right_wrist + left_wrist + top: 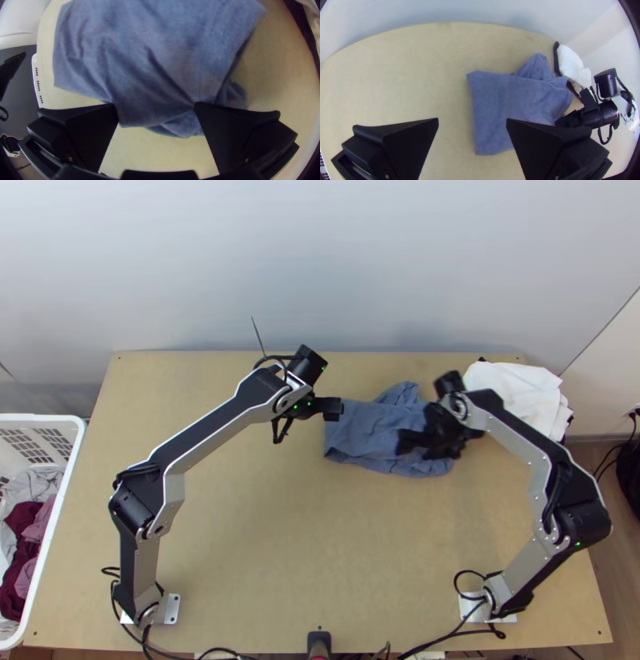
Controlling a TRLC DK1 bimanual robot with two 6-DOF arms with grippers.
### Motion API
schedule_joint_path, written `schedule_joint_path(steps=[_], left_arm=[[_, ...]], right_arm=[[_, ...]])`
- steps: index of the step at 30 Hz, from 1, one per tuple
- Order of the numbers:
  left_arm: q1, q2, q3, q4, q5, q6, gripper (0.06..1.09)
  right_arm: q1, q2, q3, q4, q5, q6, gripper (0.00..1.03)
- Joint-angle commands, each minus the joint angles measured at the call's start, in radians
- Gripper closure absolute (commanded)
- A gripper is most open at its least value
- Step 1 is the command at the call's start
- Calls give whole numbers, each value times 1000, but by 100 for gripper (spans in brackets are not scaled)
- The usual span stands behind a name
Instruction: Fold the t-shirt
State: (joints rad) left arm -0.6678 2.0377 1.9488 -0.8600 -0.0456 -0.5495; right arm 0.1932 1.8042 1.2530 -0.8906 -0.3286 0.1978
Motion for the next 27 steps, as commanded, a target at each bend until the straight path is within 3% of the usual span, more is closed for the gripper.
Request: schedule_joint_path(steps=[1, 6, 10, 17, 20, 23, 27], left_arm=[[13, -30, -11, -25, -7, 3, 10], [22, -71, -30, -37, -19, 8, 10], [39, -94, -31, -53, -25, 11, 10], [60, -160, -82, -63, -50, 11, 10], [66, -194, -123, -63, -56, 11, 10], [76, -215, -149, -63, -57, 11, 10], [86, -229, -162, -63, -62, 11, 10]], right_arm=[[-166, -60, -98, -4, 10, -90, 3], [-89, -284, -84, 4, 11, -120, 3], [49, -387, -56, 35, 17, -63, 3], [278, -405, -113, 154, 158, -47, 3], [374, -419, -179, 234, 255, -86, 3], [391, -421, -224, 271, 272, -118, 3], [390, -430, -302, 315, 299, -235, 3]])
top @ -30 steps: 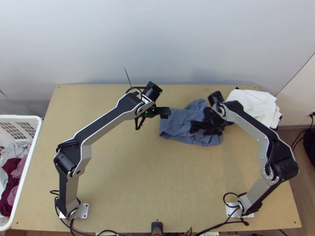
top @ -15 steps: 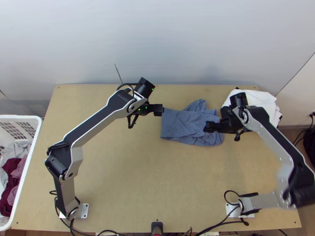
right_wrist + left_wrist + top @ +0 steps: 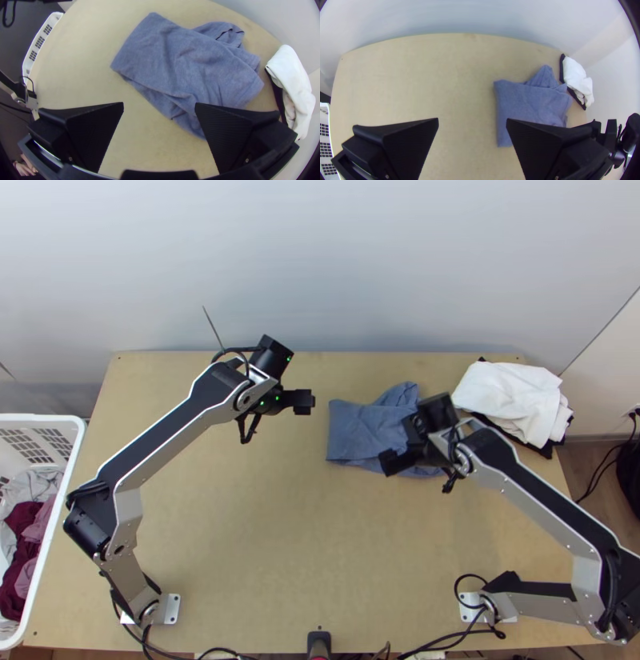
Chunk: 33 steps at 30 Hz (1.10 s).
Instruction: Fold the t-shirt
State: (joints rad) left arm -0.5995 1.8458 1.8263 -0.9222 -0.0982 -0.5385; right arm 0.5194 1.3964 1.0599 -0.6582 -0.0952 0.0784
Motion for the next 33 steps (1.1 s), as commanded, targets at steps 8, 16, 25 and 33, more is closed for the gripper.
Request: schedule_joint_path(steps=[8, 16, 25, 33], left_arm=[[21, -31, -47, 0, -11, 2, 10], [26, -19, -56, 6, -11, 2, 10], [32, -16, -56, 14, -8, 2, 10], [40, -14, -56, 14, 3, 8, 10]], right_arm=[[125, -68, -264, 302, 213, -322, 3], [171, -97, -396, 459, 259, -447, 3], [146, -20, -448, 632, 290, -562, 3], [146, 35, -463, 735, 313, -594, 3]])
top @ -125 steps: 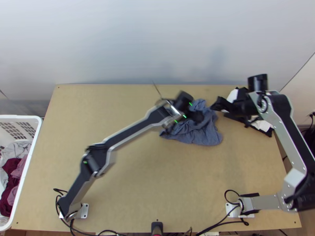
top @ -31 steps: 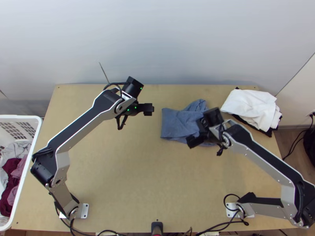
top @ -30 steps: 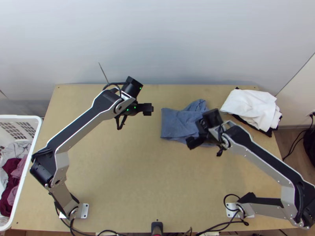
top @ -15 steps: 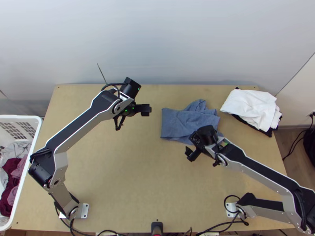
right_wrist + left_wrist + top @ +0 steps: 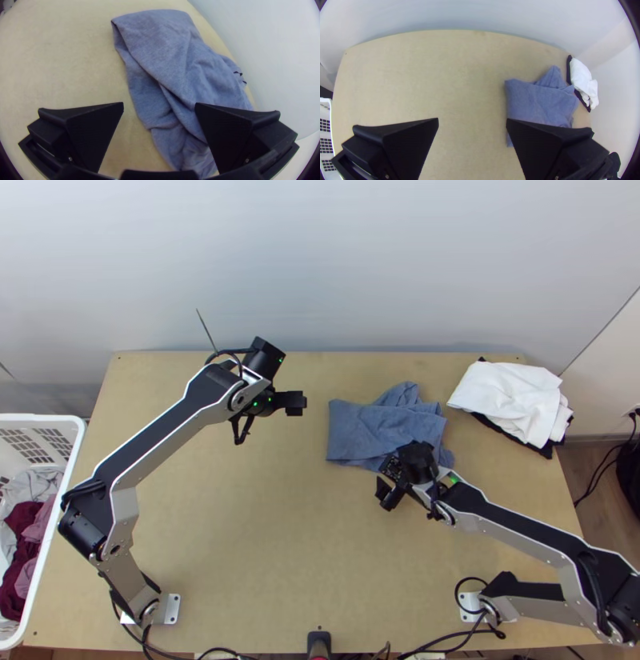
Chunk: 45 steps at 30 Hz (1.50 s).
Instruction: Fold the t-shirt
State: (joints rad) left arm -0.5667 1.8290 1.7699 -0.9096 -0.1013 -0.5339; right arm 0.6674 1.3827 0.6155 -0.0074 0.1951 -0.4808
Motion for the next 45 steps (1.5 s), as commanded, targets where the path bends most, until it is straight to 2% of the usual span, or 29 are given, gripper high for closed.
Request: schedule_joint_path(steps=[1, 5, 18, 26, 36, 45], left_arm=[[8, 4, -1, 2, 8, 6, 10], [13, 6, 0, 5, 14, 9, 10], [28, 4, -3, 11, 18, 9, 10], [27, 7, -3, 12, 18, 9, 10], [30, 13, -6, 17, 20, 9, 10], [37, 9, -18, 15, 20, 11, 10]], right_arm=[[-3, 58, -19, 101, 29, -38, 3], [-19, 102, -3, 165, 58, -42, 3], [-8, 62, 4, 136, 64, -42, 3], [58, -4, -43, 121, 86, -45, 3], [95, -22, -100, 139, 90, -136, 3], [58, 91, -126, 287, 125, -240, 3]])
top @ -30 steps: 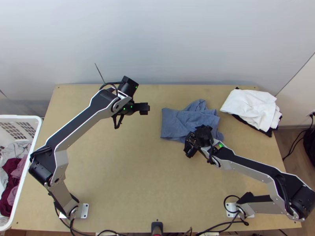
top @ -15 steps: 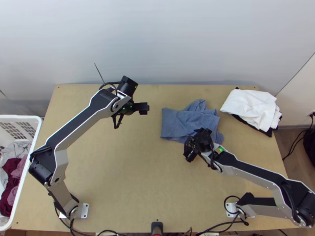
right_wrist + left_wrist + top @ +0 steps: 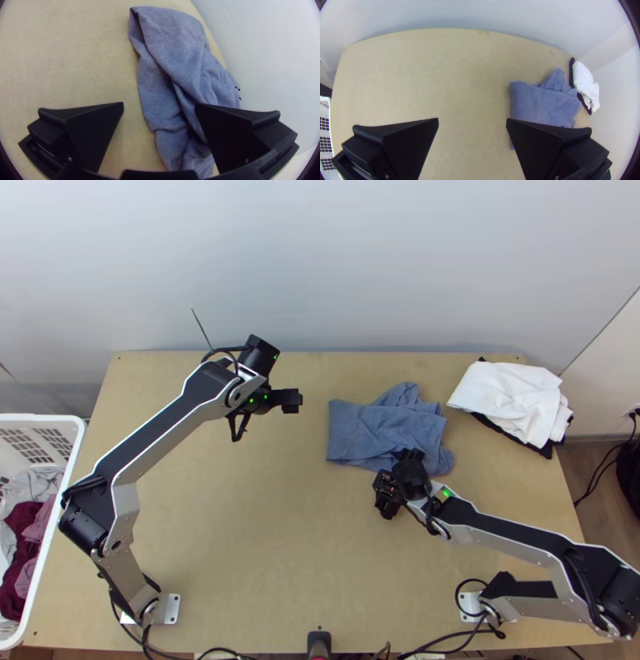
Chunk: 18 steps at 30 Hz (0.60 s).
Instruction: Fold the t-shirt
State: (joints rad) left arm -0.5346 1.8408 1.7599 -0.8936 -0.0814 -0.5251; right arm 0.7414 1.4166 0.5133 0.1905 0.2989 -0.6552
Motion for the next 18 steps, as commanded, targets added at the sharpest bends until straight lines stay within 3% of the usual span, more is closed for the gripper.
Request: schedule_joint_path(steps=[1, 18], left_arm=[[5, -3, -10, -1, 0, 2, 10], [5, 0, -8, 5, 0, 7, 10]], right_arm=[[-19, 65, -22, 90, 22, -67, 3], [-91, 223, 87, 198, 46, -106, 3]])
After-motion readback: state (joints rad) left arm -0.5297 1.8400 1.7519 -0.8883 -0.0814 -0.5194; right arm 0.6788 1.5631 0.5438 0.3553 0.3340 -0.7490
